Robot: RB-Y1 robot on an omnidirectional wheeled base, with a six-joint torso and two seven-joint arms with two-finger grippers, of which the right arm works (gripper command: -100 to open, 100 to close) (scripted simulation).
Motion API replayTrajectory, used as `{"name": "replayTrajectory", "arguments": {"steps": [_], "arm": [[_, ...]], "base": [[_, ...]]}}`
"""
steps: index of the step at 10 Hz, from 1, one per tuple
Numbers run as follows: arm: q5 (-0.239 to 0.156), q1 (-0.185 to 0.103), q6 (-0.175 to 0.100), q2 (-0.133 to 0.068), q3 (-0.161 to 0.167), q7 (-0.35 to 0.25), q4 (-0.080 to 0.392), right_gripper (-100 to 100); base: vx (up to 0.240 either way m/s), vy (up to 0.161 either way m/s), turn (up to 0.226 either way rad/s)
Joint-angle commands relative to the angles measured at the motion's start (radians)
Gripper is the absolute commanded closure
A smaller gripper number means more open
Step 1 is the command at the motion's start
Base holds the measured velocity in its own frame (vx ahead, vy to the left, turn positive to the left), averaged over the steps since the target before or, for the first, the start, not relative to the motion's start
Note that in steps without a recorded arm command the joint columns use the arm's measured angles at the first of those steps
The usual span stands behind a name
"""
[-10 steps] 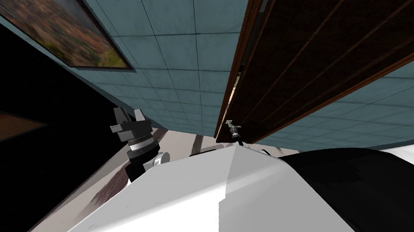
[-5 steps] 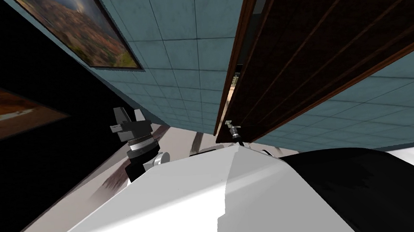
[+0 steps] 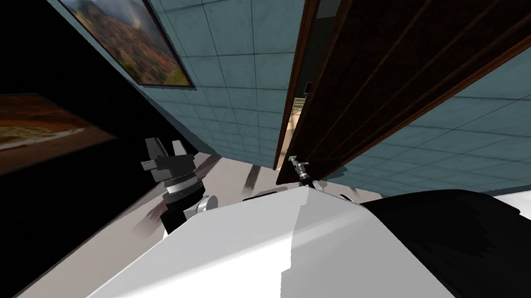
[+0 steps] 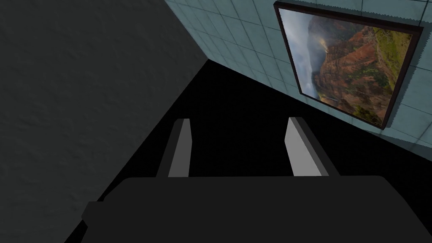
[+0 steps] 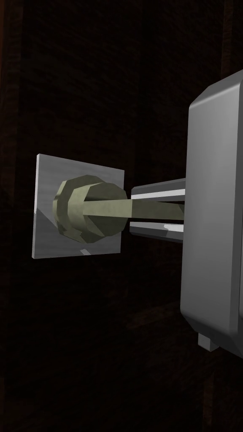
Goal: Pull the door open
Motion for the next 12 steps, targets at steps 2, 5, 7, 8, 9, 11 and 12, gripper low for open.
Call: {"name": "replayTrajectory", "arguments": {"steps": [2, 5, 7, 8, 9, 11, 12], "arm": [[0.017, 0.003, -0.038, -0.018, 0.029, -0.035, 0.017, 100], [0.029, 0.026, -0.077, -0.032, 0.05, -0.056, 0.024, 100], [0.039, 0.045, -0.113, -0.051, 0.068, -0.078, 0.027, 100], [0.044, 0.054, -0.132, -0.06, 0.077, -0.09, 0.029, 100], [0.048, 0.064, -0.149, -0.069, 0.086, -0.1, 0.031, 100], [0.054, 0.075, -0.171, -0.081, 0.096, -0.114, 0.033, 100], [0.058, 0.083, -0.186, -0.088, 0.103, -0.123, 0.034, 100]], "base": [[-0.252, -0.09, 0.089], [-0.174, -0.051, 0.108], [-0.216, -0.059, 0.11], [-0.178, -0.044, 0.075], [-0.158, -0.078, 0.1], [-0.156, -0.057, 0.084], [-0.158, -0.057, 0.058]]}}
